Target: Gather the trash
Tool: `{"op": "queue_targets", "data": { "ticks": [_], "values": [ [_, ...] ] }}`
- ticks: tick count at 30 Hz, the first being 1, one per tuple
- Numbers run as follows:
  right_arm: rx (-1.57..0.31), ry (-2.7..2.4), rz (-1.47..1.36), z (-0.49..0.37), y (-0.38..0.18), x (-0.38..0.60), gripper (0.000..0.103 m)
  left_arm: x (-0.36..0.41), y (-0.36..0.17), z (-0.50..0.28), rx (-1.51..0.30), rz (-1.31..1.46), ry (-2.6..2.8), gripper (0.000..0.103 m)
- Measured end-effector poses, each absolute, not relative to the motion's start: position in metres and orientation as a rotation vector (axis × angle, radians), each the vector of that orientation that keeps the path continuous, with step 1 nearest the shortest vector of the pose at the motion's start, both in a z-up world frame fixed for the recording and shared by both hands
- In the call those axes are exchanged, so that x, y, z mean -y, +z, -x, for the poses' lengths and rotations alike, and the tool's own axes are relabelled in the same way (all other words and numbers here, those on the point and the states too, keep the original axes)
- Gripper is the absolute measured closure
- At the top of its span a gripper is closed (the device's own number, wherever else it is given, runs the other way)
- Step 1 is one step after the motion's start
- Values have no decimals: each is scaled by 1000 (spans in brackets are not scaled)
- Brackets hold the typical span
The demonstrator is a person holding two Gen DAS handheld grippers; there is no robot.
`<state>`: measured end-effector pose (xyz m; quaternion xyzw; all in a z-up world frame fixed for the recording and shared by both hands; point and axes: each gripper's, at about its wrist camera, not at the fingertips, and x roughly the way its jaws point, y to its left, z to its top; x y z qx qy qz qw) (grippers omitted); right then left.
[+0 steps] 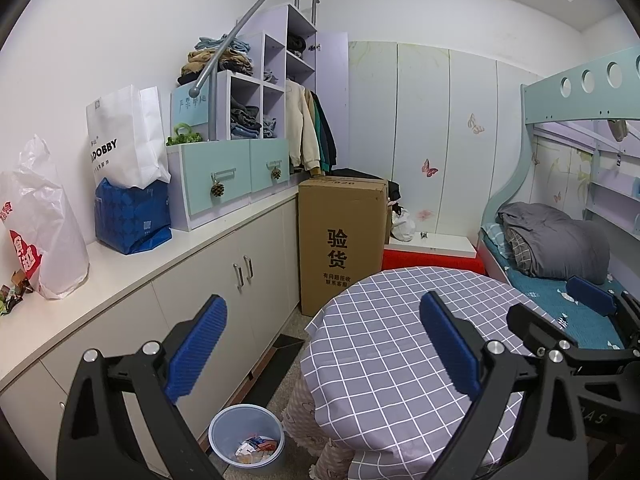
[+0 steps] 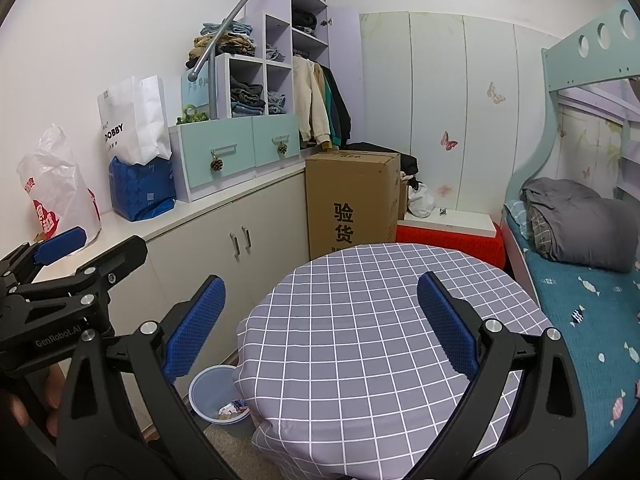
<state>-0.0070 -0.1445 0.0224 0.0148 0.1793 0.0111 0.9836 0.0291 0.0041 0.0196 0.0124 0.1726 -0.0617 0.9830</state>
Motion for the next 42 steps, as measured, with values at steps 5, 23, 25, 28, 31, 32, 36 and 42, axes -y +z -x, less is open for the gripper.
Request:
{"op": "queue_targets", "data": {
  "ticks": [5,23,25,28,31,32,36,42],
  "values": [
    [-366,23,-30,7,22,144,8,-5,19,-29,-349,-26,-123,8],
    [-380,29,-31,4,15,141,8,-10,10,-31,-364,-24,-122,8],
    [-381,29,-30,4,14,141,8,-10,10,-31,-364,-25,-120,8],
    [-383,29,-30,5,13,141,8,-10,10,-31,-365,-25,-120,8],
    [-387,30,-31,4,12,142,8,-10,11,-32,-367,-25,-120,8],
    [-386,31,-30,3,12,142,8,-10,10,-31,-368,-24,-120,8],
    [-387,31,-31,4,11,142,8,-10,11,-32,-368,-25,-120,8],
    [-387,31,-31,3,12,142,8,-10,11,-32,-368,-25,-119,8]
  ]
}}
